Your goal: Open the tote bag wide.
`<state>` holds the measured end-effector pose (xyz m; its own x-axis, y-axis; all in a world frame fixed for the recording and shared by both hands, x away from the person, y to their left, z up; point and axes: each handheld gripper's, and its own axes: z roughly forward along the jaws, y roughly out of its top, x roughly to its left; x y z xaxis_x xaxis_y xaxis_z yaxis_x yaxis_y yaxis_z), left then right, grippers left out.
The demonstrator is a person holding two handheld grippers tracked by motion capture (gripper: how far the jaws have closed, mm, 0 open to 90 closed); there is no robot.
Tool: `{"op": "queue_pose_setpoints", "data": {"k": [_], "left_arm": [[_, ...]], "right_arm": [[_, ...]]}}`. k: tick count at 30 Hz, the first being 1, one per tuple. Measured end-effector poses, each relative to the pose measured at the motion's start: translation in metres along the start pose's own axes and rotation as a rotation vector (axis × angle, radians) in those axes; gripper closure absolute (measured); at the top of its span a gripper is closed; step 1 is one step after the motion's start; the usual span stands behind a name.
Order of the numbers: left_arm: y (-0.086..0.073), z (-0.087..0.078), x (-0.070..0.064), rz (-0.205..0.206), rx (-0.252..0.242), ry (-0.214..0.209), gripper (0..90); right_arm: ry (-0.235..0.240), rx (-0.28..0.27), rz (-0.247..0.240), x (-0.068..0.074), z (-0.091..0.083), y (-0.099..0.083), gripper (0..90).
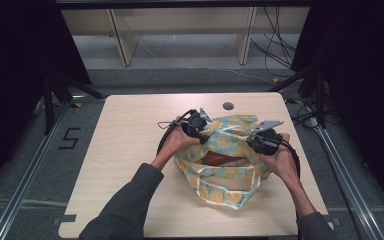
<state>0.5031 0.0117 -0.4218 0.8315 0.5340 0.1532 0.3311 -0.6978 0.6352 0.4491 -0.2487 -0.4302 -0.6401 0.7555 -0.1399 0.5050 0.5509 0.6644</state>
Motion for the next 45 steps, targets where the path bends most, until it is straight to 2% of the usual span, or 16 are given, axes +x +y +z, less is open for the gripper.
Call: {"op": "queue_pose_setpoints", "data": {"k": [2,4,7,9,14,17,18,20,21,28,29,32,37,40,41,45], "left_arm": [[0.001,-0.018,-0.008,-0.002,-0.068,0.015,47.9],[0.004,-0.038,-0.021,0.049,-0.112,0.012,47.4],[0.004,-0.048,-0.032,0.073,-0.134,0.011,45.7],[0.004,-0.054,-0.056,0.113,-0.156,-0.027,46.5],[0.001,-0.02,-0.068,0.138,-0.032,-0.046,44.9],[-0.004,0.001,-0.064,0.143,0.024,-0.036,40.4],[-0.008,0.014,-0.061,0.135,0.042,0.014,39.2],[-0.009,0.016,-0.057,0.126,0.031,0.001,40.3],[-0.009,0.019,-0.055,0.084,0.004,-0.019,40.3],[-0.007,0.023,-0.05,0.164,-0.008,-0.039,83.0],[-0.007,0.022,-0.051,0.168,-0.011,-0.04,86.3],[0.001,0.014,-0.047,0.157,-0.042,-0.04,88.7],[0.013,0.002,-0.032,0.111,-0.067,-0.028,88.8],[0.02,0.0,-0.014,0.032,-0.086,-0.054,88.8],[0.02,0.0,-0.014,0.032,-0.086,-0.054,88.8],[0.023,0.002,-0.004,-0.038,-0.093,-0.084,88.7]], "right_arm": [[0.003,0.001,0.017,-0.002,0.002,-0.001,90.0],[0.013,-0.002,0.01,-0.005,0.005,-0.002,90.0],[0.001,-0.004,0.017,-0.006,0.006,-0.002,90.0],[0.015,0.0,0.027,-0.008,0.006,-0.002,90.0],[0.018,-0.005,0.029,-0.01,0.009,-0.003,90.0],[0.032,0.001,0.04,-0.009,0.009,-0.002,90.0],[0.035,0.005,0.042,-0.01,0.008,-0.003,90.0],[0.042,0.006,0.04,-0.011,0.008,-0.003,89.9],[0.042,0.006,0.04,-0.011,0.008,-0.003,89.9],[0.021,-0.035,0.053,-0.011,0.011,-0.004,82.3],[0.031,-0.035,0.09,-0.009,0.009,-0.004,75.9],[0.04,-0.03,0.091,-0.008,0.001,-0.001,67.5],[0.077,-0.108,0.084,0.0,-0.029,0.009,72.1],[0.123,-0.169,0.039,0.012,-0.043,0.014,77.8],[0.123,-0.169,0.039,0.012,-0.043,0.014,77.8],[0.262,-0.115,-0.013,0.04,-0.026,0.018,70.2]]}}
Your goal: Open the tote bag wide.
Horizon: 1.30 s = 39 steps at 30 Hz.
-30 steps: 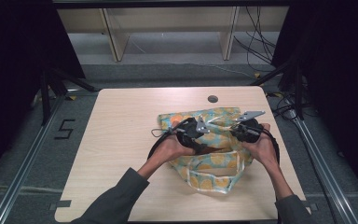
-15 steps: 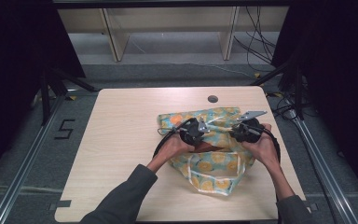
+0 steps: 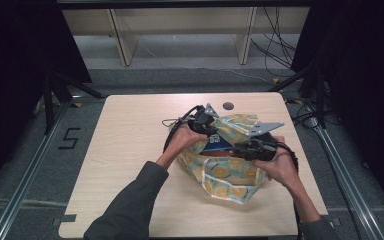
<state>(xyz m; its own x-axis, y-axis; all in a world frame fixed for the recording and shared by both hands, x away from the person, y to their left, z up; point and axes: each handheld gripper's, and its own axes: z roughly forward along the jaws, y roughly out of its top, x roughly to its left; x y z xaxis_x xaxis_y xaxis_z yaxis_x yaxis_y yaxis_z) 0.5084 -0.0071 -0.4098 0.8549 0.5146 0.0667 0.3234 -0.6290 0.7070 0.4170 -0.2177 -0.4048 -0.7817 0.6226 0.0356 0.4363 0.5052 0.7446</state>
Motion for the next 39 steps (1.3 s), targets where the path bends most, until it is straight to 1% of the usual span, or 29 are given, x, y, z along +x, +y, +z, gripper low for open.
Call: {"op": "queue_pose_setpoints", "data": {"k": [1,2,3,4,5,6,7,8,11,12,13,15,16,18,20,22,23,24,27,29,30,31,32,33,34,36,37,38,39], "left_arm": [[0.0,0.0,0.003,-0.001,0.009,-0.009,88.7],[0.001,0.001,0.007,-0.018,0.007,-0.011,88.6],[0.001,0.001,0.008,-0.023,0.009,-0.017,88.6],[0.001,0.001,0.008,-0.023,0.009,-0.017,88.5],[0.001,0.0,0.012,-0.035,0.015,-0.036,88.5],[0.001,0.0,0.012,-0.038,0.019,-0.036,88.4],[0.001,0.0,0.013,-0.032,0.022,-0.033,88.4],[0.001,0.0,0.014,-0.039,0.019,-0.031,88.3],[0.001,-0.001,0.02,-0.054,0.026,-0.026,88.3],[0.001,-0.001,0.02,-0.054,0.026,-0.026,88.3],[0.001,0.0,0.025,-0.072,0.029,-0.015,88.3],[0.0,-0.001,0.032,-0.086,0.032,-0.015,88.3],[-0.001,0.0,0.036,-0.113,0.017,-0.008,88.3],[-0.003,0.001,0.045,-0.127,0.035,0.008,88.4],[-0.005,0.003,0.054,-0.18,0.012,0.03,88.6],[-0.009,0.003,0.062,-0.191,-0.001,0.038,88.6],[-0.009,0.003,0.062,-0.191,-0.001,0.038,88.6],[-0.014,0.006,0.068,-0.182,0.022,0.055,88.6],[-0.022,0.011,0.076,-0.215,0.022,0.076,88.7],[-0.024,0.014,0.079,-0.218,0.03,0.075,88.7],[-0.029,0.019,0.08,-0.242,0.036,0.072,88.7],[-0.03,0.021,0.079,-0.259,0.022,0.075,88.6],[-0.03,0.021,0.079,-0.259,0.022,0.075,88.5],[-0.029,0.02,0.077,-0.253,0.023,0.07,88.5],[-0.026,0.017,0.076,-0.227,0.029,0.076,88.3],[-0.023,0.014,0.073,-0.224,0.017,0.068,88.1],[-0.022,0.013,0.072,-0.219,0.023,0.068,88.0],[-0.021,0.011,0.071,-0.204,0.023,0.063,87.9],[-0.021,0.011,0.07,-0.206,0.015,0.062,87.8]], "right_arm": [[0.0,0.0,0.0,0.0,0.0,0.0,70.2],[0.055,0.01,-0.001,0.007,0.015,0.001,58.0],[0.076,0.013,0.007,0.012,0.021,0.002,55.8],[0.076,0.013,0.007,0.012,0.021,0.002,55.8],[0.095,0.009,-0.023,0.018,0.031,0.004,52.4],[0.104,0.004,-0.042,0.021,0.035,0.005,52.1],[0.101,0.014,-0.055,0.022,0.037,0.007,54.3],[0.103,0.027,-0.056,0.026,0.04,0.007,61.8],[0.124,0.05,-0.105,0.032,0.045,0.004,87.0],[0.124,0.05,-0.105,0.032,0.045,0.004,87.0],[0.13,0.074,-0.123,0.038,0.042,0.002,90.0],[0.133,0.086,-0.141,0.044,0.039,-0.001,90.0],[0.154,0.084,-0.146,0.047,0.039,-0.003,90.0],[0.202,0.089,-0.153,0.054,0.038,-0.01,90.0],[0.245,0.114,-0.144,0.064,0.039,-0.02,90.0],[0.274,0.143,-0.155,0.074,0.041,-0.03,90.0],[0.279,0.167,-0.174,0.08,0.044,-0.035,90.0],[0.279,0.184,-0.185,0.084,0.046,-0.04,90.0],[0.284,0.246,-0.201,0.091,0.055,-0.052,90.0],[0.285,0.257,-0.189,0.093,0.057,-0.054,90.0],[0.293,0.251,-0.211,0.092,0.062,-0.055,90.0],[0.295,0.258,-0.185,0.094,0.062,-0.055,90.0],[0.295,0.258,-0.185,0.094,0.062,-0.055,90.0],[0.295,0.247,-0.188,0.092,0.061,-0.053,90.0],[0.292,0.2,-0.152,0.087,0.052,-0.045,76.2],[0.251,0.122,-0.12,0.079,0.036,-0.032,63.1],[0.225,0.066,-0.134,0.072,0.026,-0.024,60.9],[0.207,0.037,-0.121,0.067,0.017,-0.017,60.2],[0.187,-0.018,-0.1,0.06,0.003,-0.008,58.8]]}}
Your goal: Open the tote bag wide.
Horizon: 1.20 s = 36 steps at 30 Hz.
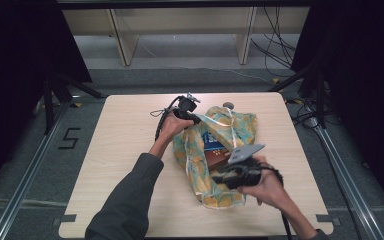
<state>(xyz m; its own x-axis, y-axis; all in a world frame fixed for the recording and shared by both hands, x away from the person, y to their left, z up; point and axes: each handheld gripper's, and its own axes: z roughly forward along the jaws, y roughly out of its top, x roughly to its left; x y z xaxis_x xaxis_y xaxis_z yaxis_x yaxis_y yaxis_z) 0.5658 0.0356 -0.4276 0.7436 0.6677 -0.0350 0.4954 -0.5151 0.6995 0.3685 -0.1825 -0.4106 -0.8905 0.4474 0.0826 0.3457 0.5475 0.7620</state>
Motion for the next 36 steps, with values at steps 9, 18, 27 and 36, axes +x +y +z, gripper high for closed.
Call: {"op": "queue_pose_setpoints", "data": {"k": [9,18,27,36], "left_arm": [[0.003,-0.005,-0.004,0.011,0.007,-0.009,87.6],[-0.002,-0.014,0.003,-0.003,-0.008,-0.034,87.7],[-0.001,-0.015,0.003,-0.003,-0.03,-0.072,88.4],[-0.002,-0.015,0.002,0.004,-0.018,-0.06,86.6]], "right_arm": [[-0.386,0.038,0.153,-0.05,-0.025,0.007,52.1],[-0.472,0.181,0.133,-0.089,-0.024,-0.031,90.0],[-0.465,0.163,0.239,-0.129,-0.018,-0.071,90.0],[-0.489,0.182,0.303,-0.138,-0.021,-0.077,69.9]]}}
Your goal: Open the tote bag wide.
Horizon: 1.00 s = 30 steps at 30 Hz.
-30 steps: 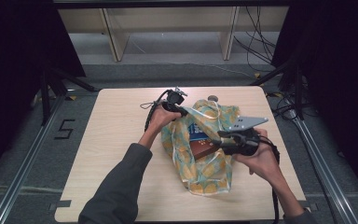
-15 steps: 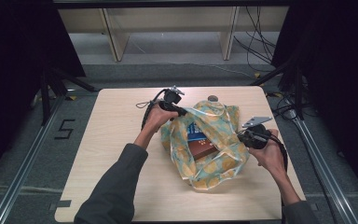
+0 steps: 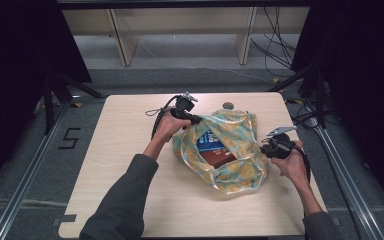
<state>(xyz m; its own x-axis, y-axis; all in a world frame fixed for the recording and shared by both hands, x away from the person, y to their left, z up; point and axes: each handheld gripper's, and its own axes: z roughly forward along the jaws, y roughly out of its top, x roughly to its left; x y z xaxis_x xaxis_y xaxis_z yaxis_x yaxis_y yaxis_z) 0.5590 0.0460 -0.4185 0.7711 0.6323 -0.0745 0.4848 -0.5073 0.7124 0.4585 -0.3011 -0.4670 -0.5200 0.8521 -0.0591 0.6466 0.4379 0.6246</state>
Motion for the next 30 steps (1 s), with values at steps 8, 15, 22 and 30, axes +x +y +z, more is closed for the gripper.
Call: {"op": "queue_pose_setpoints", "data": {"k": [8,15,22,30], "left_arm": [[0.004,0.003,-0.005,0.003,0.009,0.011,86.1],[0.005,0.009,-0.006,-0.014,0.006,0.007,86.0],[0.005,0.009,-0.004,0.013,0.037,0.002,84.5],[0.003,0.012,-0.009,0.036,0.045,-0.032,81.0]], "right_arm": [[0.115,-0.245,-0.045,0.037,-0.05,0.041,59.0],[0.195,-0.194,-0.143,0.087,-0.025,0.054,54.2],[0.045,-0.043,-0.219,0.09,0.013,0.061,86.8],[-0.009,-0.105,-0.12,0.042,0.011,0.063,90.0]]}}
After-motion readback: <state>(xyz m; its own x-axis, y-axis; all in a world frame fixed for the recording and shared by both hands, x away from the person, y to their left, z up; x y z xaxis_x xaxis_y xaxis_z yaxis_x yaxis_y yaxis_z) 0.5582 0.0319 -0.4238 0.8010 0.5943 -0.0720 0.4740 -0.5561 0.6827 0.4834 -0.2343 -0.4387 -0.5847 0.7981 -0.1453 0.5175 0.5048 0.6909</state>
